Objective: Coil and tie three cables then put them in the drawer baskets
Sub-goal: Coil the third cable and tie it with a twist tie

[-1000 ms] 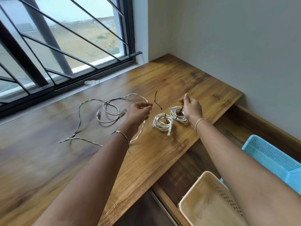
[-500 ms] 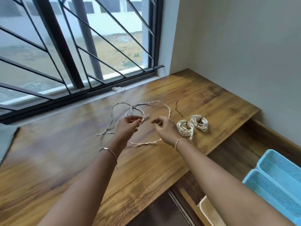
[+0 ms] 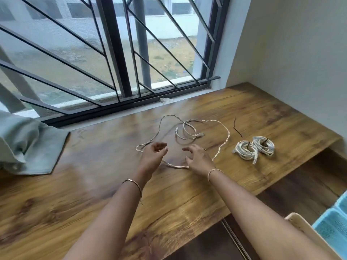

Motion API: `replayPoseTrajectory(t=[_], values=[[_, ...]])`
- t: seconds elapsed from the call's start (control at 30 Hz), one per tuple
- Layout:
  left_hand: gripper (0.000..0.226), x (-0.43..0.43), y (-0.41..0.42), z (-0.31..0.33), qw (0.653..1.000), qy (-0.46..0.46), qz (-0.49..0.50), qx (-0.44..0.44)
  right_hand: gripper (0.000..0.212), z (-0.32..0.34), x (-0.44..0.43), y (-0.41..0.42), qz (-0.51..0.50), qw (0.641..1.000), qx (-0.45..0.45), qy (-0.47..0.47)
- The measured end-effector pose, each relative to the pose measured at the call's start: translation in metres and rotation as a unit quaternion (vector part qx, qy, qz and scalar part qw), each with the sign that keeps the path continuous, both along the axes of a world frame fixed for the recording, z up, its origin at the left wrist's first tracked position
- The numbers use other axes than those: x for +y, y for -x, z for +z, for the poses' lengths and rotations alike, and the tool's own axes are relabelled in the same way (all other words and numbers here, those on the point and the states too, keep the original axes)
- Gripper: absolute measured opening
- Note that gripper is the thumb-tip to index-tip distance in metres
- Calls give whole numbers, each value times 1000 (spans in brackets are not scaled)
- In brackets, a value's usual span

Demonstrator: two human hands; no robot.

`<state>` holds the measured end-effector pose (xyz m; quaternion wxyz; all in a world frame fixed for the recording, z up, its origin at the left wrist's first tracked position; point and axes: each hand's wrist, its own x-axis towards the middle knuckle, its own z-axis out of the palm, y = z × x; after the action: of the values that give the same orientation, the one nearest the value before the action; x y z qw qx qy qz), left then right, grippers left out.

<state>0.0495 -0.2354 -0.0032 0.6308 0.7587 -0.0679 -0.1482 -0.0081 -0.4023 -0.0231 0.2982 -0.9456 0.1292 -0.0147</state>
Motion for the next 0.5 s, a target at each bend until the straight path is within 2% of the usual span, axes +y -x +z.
replayPoseTrajectory(t=[0.17,0.33,0.5], values=[[22,10,-8,-3,1000,17,2,24,38,3,4,-11,-48,999,-9,24],[32,-4,-15,2,998,31,-28,47,35,6,-4,-19,-105,994,-8,36],[31,-29,-25,8,997,37,-33,63,36,6,-15,-31,-101,993,-30,55]])
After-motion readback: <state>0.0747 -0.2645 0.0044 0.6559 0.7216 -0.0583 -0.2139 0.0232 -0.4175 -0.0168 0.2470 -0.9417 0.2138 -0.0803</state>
